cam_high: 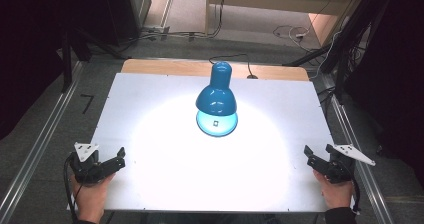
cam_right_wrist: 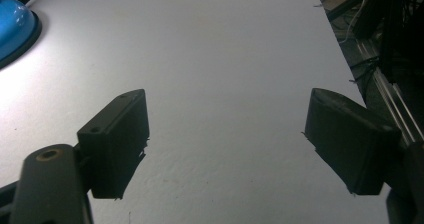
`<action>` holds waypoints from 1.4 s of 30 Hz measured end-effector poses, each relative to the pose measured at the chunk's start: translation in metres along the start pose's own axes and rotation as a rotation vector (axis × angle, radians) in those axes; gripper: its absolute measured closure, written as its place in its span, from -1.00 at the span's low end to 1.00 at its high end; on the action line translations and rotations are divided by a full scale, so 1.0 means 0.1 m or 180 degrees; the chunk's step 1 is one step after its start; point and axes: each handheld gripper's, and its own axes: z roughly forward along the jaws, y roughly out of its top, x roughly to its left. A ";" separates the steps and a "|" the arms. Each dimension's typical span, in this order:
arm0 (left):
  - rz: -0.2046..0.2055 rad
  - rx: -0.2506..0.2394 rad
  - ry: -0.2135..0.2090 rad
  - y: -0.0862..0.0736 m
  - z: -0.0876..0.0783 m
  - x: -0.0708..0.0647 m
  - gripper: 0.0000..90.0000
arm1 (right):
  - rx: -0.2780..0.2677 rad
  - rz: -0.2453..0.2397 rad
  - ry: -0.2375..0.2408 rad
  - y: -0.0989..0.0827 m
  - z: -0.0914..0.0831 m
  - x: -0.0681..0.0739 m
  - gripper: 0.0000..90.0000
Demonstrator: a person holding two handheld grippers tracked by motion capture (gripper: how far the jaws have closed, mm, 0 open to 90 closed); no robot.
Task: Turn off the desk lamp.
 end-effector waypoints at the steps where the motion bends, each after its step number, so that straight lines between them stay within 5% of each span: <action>1: 0.0010 -0.0001 -0.0001 0.00 -0.01 0.00 -0.90 | 0.0007 0.0013 0.0001 0.00 -0.01 -0.01 -0.68; 6: 0.0019 -0.0015 -0.0030 0.00 -0.01 -0.02 -0.89 | 0.0043 0.0064 0.0049 0.03 -0.03 0.00 -0.84; 9: 0.0012 -0.0008 -0.0039 0.01 0.01 -0.02 -0.89 | 0.0148 -0.0042 -0.0042 0.05 0.00 0.05 -0.96; 15: 0.0037 -0.0008 -0.0062 0.02 0.02 -0.06 -0.89 | 0.0242 -0.0085 0.0000 0.05 0.02 0.09 -0.93; 21: 0.0050 -0.0022 -0.0071 0.03 0.03 -0.11 -0.89 | 0.0124 0.0026 0.0107 0.05 -0.03 0.07 -0.92; 42: 0.0108 -0.0058 -0.0223 0.08 0.03 -0.33 -0.87 | 0.0181 0.0075 0.0076 0.03 -0.01 0.04 -0.91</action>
